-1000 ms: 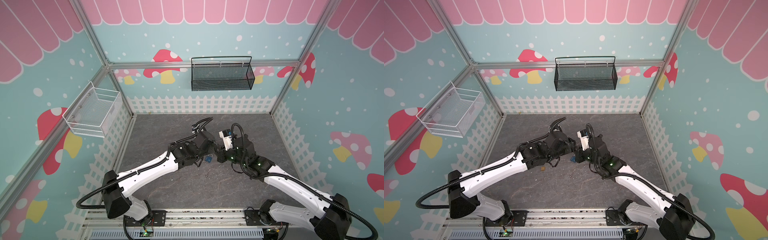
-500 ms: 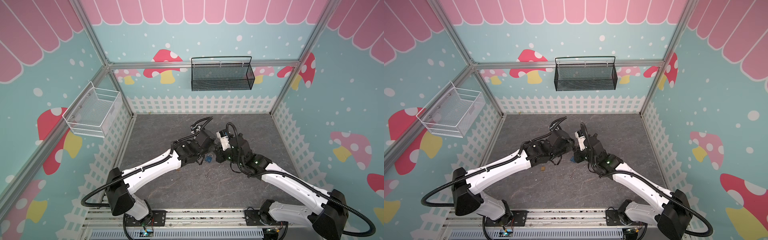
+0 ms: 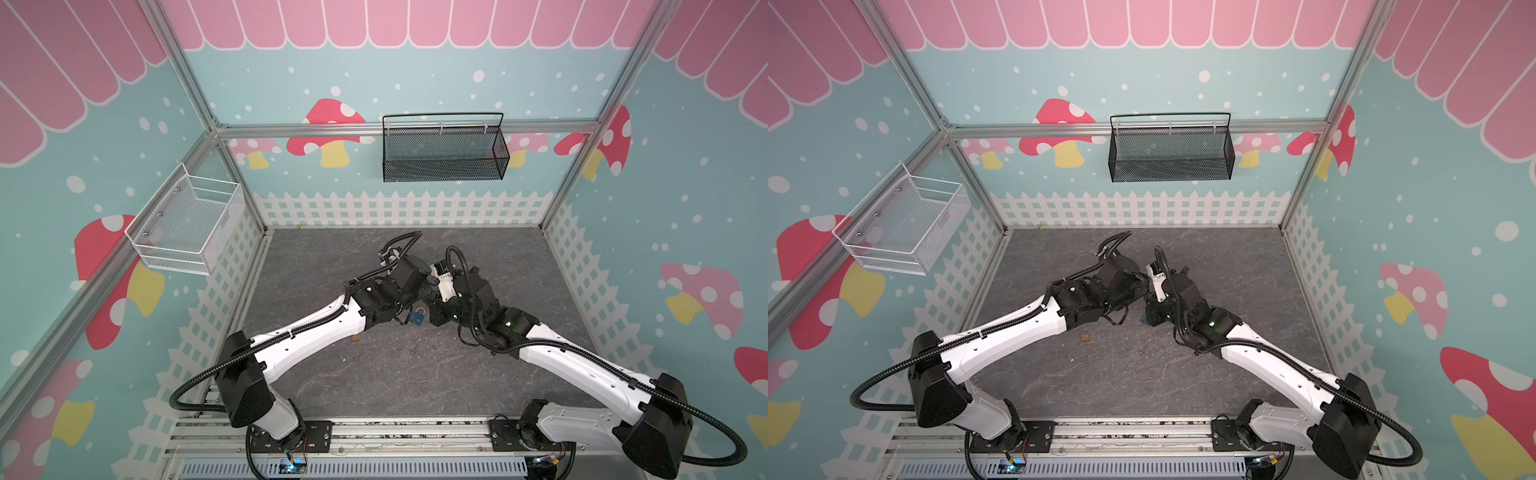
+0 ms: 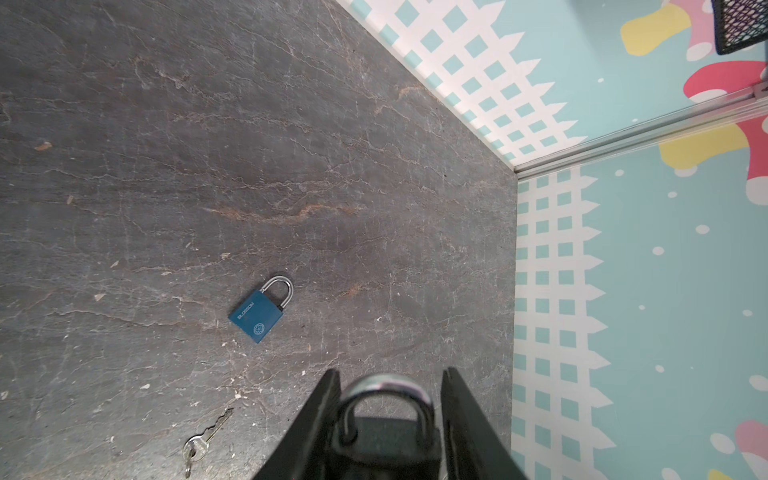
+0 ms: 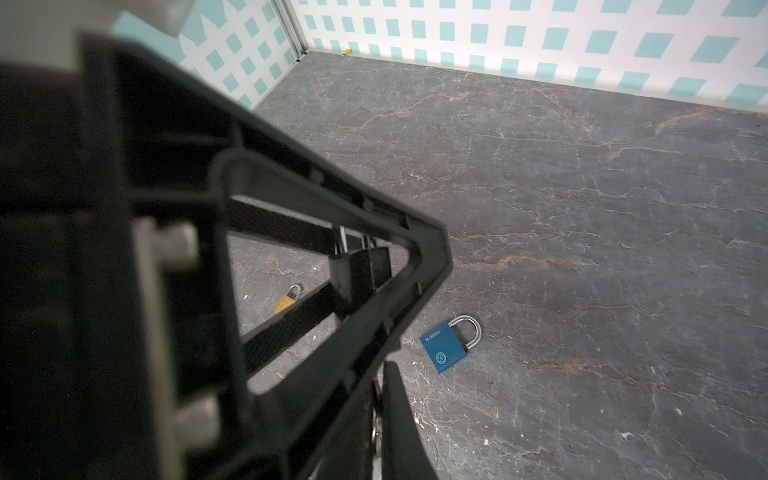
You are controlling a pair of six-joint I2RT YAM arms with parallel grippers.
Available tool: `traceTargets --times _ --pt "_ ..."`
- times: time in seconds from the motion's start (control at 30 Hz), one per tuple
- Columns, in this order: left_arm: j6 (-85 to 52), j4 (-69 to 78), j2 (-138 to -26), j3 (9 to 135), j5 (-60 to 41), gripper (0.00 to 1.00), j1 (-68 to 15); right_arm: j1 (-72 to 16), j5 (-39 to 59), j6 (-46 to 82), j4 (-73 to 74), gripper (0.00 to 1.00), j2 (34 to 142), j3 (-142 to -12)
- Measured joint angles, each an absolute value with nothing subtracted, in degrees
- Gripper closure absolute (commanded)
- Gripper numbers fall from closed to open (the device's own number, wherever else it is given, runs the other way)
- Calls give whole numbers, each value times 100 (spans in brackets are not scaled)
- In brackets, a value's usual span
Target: Unlock with the key
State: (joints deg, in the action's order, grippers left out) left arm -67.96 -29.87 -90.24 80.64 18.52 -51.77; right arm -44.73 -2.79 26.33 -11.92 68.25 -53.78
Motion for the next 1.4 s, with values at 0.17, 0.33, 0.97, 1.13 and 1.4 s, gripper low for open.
traceTargets --times 0.17,0.33,0.97,1.13,1.4 --pt "-6855 -2945 -9070 8047 1754 65 -5177 -4473 -375 2589 -1245 100 6851 -5408" --pt "-6886 -2884 -9096 7975 1688 70 -5170 -4475 -425 2569 -1293 100 6890 -5419" --pt "-6904 -2681 -9050 7784 1636 100 -5144 -4499 -375 2547 -1367 80 6928 -5435" --pt "-6853 -2569 -8941 7684 1723 100 -5133 -4504 -176 2477 -1321 68 6855 -5437" --pt "-6803 -2331 -8630 7422 1739 100 -5059 -4429 362 2359 -1199 59 6567 -5422"
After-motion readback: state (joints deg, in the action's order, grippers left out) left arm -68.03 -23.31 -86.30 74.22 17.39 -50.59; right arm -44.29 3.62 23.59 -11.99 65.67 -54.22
